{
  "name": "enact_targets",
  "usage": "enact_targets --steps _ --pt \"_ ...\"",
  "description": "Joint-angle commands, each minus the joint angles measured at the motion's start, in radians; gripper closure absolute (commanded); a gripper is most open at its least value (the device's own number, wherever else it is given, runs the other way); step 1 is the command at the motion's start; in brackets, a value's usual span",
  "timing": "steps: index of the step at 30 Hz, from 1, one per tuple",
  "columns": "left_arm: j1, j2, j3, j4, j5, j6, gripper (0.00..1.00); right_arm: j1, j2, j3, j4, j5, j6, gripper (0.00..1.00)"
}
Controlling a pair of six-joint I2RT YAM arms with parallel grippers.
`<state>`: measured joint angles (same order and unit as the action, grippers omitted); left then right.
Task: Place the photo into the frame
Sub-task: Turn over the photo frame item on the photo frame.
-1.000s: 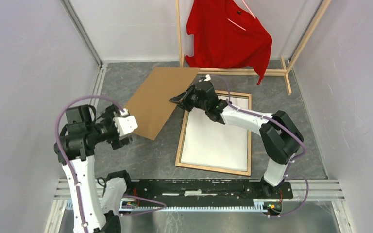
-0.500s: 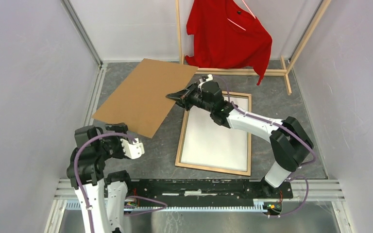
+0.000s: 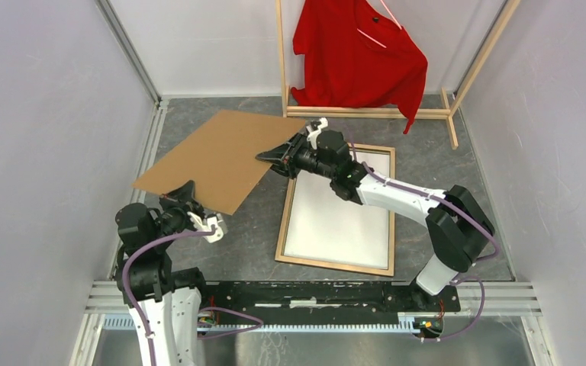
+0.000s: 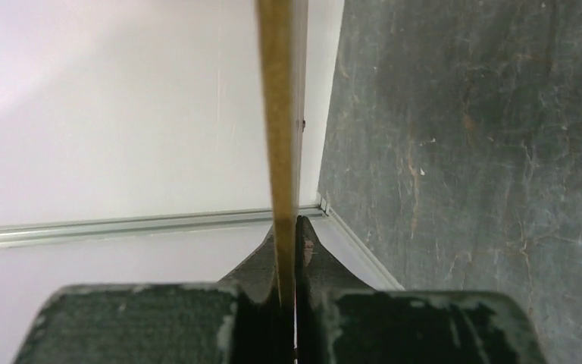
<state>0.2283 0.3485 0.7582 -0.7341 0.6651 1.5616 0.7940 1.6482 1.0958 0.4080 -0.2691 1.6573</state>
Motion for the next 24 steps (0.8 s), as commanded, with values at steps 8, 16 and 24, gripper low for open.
enact_targets --steps 8,16,24 --pt "0.001 0.174 0.155 0.239 0.016 -0.189 0.98 -0.136 -0.122 0.139 -0.346 -0.42 -0.96 0.16" --pt "0.001 0.336 0.387 -0.164 0.066 -0.031 0.98 -0.176 -0.293 0.156 -0.589 -0.307 -1.63 0.09" --pt "0.001 0.383 0.451 -0.423 0.053 0.133 0.98 -0.114 -0.422 0.011 -0.373 -0.32 -2.12 0.02"
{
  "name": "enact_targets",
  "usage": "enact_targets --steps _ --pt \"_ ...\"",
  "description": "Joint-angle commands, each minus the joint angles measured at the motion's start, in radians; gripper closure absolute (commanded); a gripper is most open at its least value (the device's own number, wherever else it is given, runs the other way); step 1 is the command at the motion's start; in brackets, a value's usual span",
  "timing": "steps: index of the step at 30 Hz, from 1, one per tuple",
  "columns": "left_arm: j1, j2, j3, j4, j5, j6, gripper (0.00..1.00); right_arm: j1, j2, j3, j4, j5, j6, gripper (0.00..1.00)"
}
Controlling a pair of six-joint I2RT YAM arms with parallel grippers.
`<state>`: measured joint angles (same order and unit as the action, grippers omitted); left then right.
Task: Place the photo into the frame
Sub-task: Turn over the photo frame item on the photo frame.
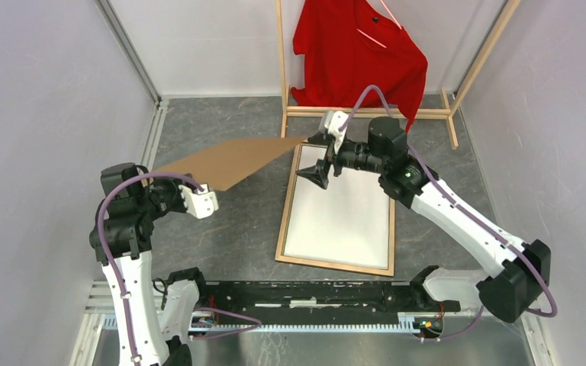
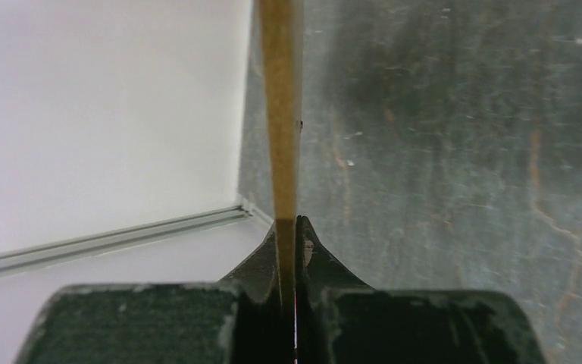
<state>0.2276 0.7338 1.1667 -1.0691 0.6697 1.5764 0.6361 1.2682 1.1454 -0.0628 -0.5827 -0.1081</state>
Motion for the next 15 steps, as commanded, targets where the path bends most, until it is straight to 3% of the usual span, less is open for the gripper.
enact_targets --steps 1,7,15 --pt "0.002 -0.002 0.04 -0.095 0.051 0.125 0.98 0.059 -0.037 -0.037 0.089 -0.018 -0.393 0.02" --pt "0.002 0.012 0.047 -0.133 0.062 0.14 0.98 0.132 0.042 -0.009 -0.007 -0.066 -0.568 0.02" --pt "0.002 0.009 0.048 -0.145 0.066 0.152 0.98 0.213 0.152 0.011 0.055 -0.005 -0.581 0.02"
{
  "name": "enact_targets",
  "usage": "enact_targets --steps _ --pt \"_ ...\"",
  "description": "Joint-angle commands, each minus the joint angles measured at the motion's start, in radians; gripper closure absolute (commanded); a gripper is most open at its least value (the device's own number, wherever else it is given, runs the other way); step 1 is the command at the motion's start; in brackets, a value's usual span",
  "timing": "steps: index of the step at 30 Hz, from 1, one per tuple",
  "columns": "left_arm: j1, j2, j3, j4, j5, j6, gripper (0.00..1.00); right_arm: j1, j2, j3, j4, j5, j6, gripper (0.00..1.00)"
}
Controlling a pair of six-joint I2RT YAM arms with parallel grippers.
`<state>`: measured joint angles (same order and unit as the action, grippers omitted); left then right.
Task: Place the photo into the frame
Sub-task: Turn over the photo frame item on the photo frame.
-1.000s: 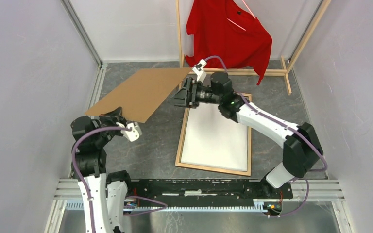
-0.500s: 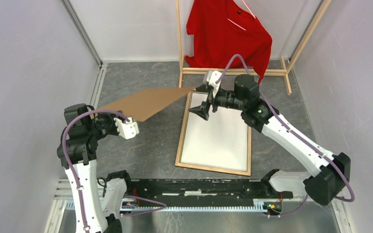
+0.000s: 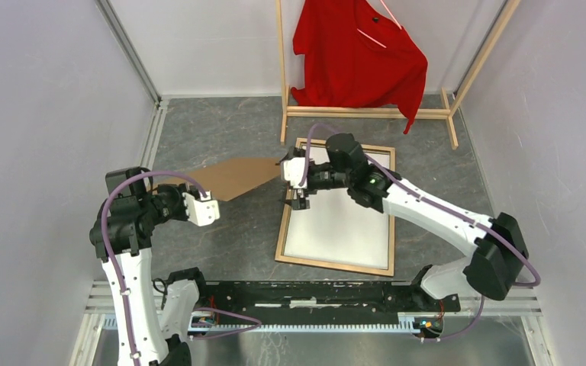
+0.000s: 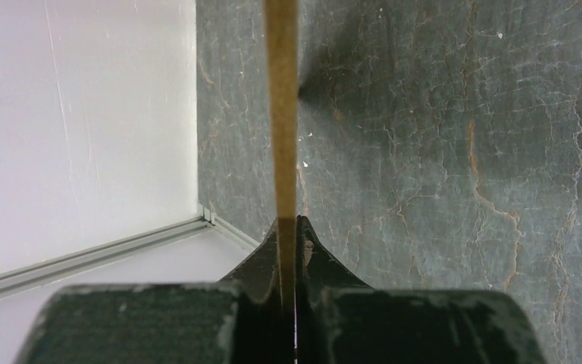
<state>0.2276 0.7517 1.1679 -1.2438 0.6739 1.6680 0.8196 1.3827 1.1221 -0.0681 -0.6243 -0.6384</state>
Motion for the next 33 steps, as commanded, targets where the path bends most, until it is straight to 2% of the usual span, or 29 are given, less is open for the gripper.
enact_targets --steps 1,4,9,13,16,17,18,20,21,22,23,25,28,33 --pt "0.002 -0.009 0.047 0.029 0.059 0.062 0.98 0.036 0.052 0.038 0.081 0.046 -0.05 0.03" --pt "0.002 -0.008 0.049 0.029 0.055 0.058 0.98 0.06 0.086 0.048 0.128 0.085 -0.048 0.08" --pt "0.002 -0.005 0.049 0.029 0.054 0.058 0.98 0.087 0.16 0.092 0.156 0.165 -0.068 0.3" --pt "0.002 -0.003 0.05 0.032 0.052 0.058 0.98 0.101 0.173 0.072 0.247 0.24 -0.051 0.49" --pt "0.002 -0.006 0.052 0.059 0.058 0.04 0.98 0.103 0.165 0.045 0.33 0.263 -0.029 0.81" --pt "0.001 -0.007 0.051 0.076 0.061 0.025 0.98 0.104 0.162 0.041 0.362 0.284 -0.012 0.97" --pt "0.001 -0.01 0.051 0.107 0.065 0.002 0.98 0.105 0.159 0.036 0.39 0.309 0.013 1.0" --pt "0.002 -0.015 0.051 0.17 0.07 -0.06 0.95 0.104 0.155 0.029 0.434 0.324 0.045 1.0" --pt "0.002 -0.016 0.053 0.21 0.073 -0.108 0.82 0.105 0.153 0.026 0.45 0.324 0.059 1.0" --pt "0.001 -0.017 0.054 0.249 0.073 -0.144 0.51 0.104 0.151 0.027 0.462 0.327 0.074 1.0" --pt "0.002 -0.018 0.055 0.298 0.073 -0.214 0.31 0.105 0.152 0.03 0.472 0.332 0.09 1.0" --pt "0.002 -0.02 0.053 0.396 0.073 -0.313 0.12 0.104 0.152 0.03 0.498 0.336 0.126 1.0" --pt "0.003 -0.02 0.057 0.602 0.066 -0.52 0.01 0.102 0.145 0.018 0.555 0.356 0.201 1.0" --pt "0.002 0.005 0.123 0.799 0.059 -0.829 0.0 0.064 0.122 -0.013 0.643 0.337 0.37 1.0"
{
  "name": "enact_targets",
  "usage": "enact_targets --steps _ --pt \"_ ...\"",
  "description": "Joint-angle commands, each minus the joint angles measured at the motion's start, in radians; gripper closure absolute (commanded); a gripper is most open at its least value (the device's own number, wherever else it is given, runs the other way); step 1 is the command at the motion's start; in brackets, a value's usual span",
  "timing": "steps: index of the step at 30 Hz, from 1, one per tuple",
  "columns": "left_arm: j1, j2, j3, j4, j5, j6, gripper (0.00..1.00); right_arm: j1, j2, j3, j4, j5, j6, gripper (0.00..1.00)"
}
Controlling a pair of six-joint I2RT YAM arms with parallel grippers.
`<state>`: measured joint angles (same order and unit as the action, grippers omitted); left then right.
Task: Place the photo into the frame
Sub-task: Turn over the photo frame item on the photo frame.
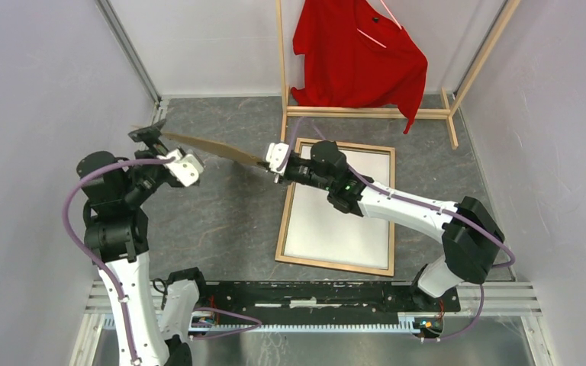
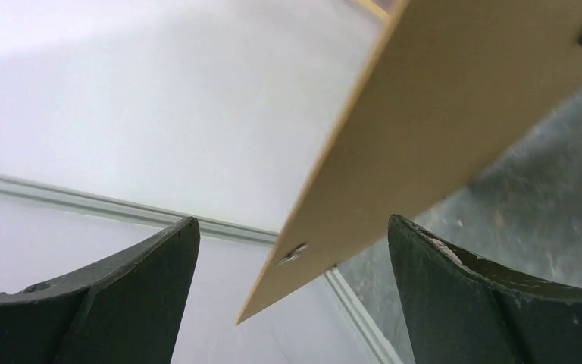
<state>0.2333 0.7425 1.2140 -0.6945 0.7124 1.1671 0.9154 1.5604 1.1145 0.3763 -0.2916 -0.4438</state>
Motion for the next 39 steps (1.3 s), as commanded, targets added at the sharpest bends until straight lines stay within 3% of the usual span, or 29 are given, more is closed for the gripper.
enact_targets --steps 1,8,11,24,31,39 --pt "-0.004 0.021 0.089 0.268 0.019 -0.375 0.0 -0.044 -0.058 -0.003 0.207 -0.01 0.212 1.0" --pt "-0.004 0.038 0.128 0.4 -0.053 -0.665 0.0 -0.17 -0.075 -0.057 0.343 -0.142 0.526 1.0" --pt "-0.004 0.051 0.125 0.408 -0.133 -0.71 0.0 -0.206 -0.09 -0.098 0.41 -0.16 0.6 1.0" --pt "-0.004 0.105 0.067 0.274 -0.361 -0.695 0.0 -0.431 -0.183 -0.261 0.725 -0.311 1.183 1.0" --pt "-0.004 0.068 -0.085 0.247 -0.353 -0.62 0.0 -0.505 -0.228 -0.416 0.873 -0.293 1.498 1.0" --pt "-0.004 0.047 -0.203 0.137 -0.252 -0.564 0.0 -0.565 -0.268 -0.607 0.982 -0.253 1.794 1.0"
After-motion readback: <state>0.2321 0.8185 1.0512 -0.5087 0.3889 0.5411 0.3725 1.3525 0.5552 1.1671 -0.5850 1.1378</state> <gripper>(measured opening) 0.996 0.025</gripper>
